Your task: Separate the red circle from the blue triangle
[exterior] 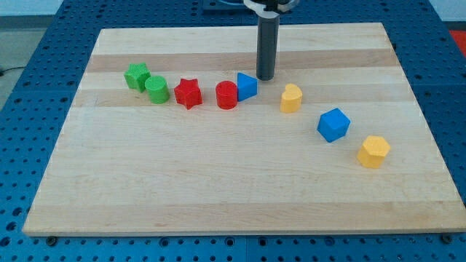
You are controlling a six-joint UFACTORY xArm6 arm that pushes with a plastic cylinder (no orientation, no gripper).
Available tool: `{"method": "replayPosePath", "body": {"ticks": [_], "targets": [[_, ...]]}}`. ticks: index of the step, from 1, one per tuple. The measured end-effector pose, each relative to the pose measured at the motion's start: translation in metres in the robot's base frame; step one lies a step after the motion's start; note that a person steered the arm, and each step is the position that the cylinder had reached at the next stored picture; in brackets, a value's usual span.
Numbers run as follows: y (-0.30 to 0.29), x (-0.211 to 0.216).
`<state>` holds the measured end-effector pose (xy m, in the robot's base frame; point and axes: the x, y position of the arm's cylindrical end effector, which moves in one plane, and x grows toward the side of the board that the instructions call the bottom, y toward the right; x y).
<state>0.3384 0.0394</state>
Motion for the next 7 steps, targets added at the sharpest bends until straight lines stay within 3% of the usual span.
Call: {"method": "replayPosePath", "body": {"ticks": [7], "targets": [[-0.067, 0.002]]}}
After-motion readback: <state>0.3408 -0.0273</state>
